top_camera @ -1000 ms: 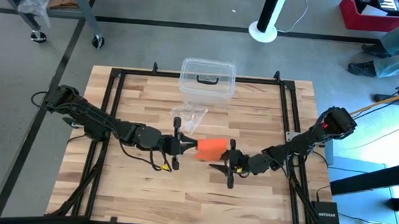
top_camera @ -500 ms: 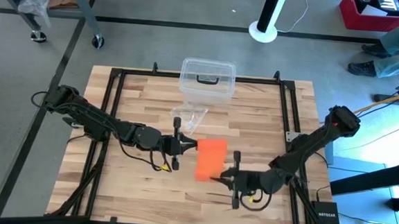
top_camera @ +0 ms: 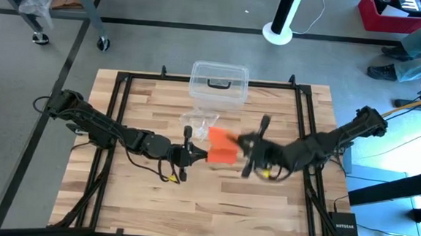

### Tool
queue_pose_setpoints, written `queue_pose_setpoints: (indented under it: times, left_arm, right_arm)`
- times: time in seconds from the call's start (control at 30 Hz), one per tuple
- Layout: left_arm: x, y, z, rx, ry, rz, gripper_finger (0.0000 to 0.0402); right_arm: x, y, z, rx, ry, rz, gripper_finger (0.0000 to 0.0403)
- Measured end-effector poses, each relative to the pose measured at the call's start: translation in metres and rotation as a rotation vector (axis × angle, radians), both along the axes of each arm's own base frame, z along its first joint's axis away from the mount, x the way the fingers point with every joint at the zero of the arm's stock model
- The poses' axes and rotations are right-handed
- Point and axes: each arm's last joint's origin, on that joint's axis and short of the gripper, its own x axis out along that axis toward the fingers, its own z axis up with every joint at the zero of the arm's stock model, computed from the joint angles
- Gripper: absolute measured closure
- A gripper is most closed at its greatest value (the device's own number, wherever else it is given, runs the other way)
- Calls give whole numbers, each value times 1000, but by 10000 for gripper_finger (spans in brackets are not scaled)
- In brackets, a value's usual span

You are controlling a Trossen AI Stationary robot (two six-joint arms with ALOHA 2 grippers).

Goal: Roll bandage
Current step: Roll the orange bandage

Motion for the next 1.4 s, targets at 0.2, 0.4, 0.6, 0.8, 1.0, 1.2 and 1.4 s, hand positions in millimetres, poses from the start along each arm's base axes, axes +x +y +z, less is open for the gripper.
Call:
queue_pose_setpoints:
  times: [0.2,0.4,0.6,0.8,1.0,1.2,1.4]
  left_arm:
    - [0,-6,5,-44,-44,-138,396]
    - [-6,-22,28,-63,-125,-208,396]
    - [-17,-37,48,-23,-186,-210,396]
    - [-20,-40,49,51,-177,-103,396]
    - [-19,-38,48,52,-175,-96,396]
    - [-19,-38,46,56,-155,-94,396]
    - [-19,-38,46,42,-155,-91,396]
  right_arm:
    - [-7,-45,10,18,8,-172,392]
    - [-5,-76,-15,119,148,-248,394]
    - [1,-92,-67,244,261,-242,390]
    - [0,-98,-112,412,297,-236,389]
    - [-1,-98,-120,512,266,-283,382]
    - [1,-91,-99,767,290,-134,298]
    - [-7,-88,-81,987,386,-146,206]
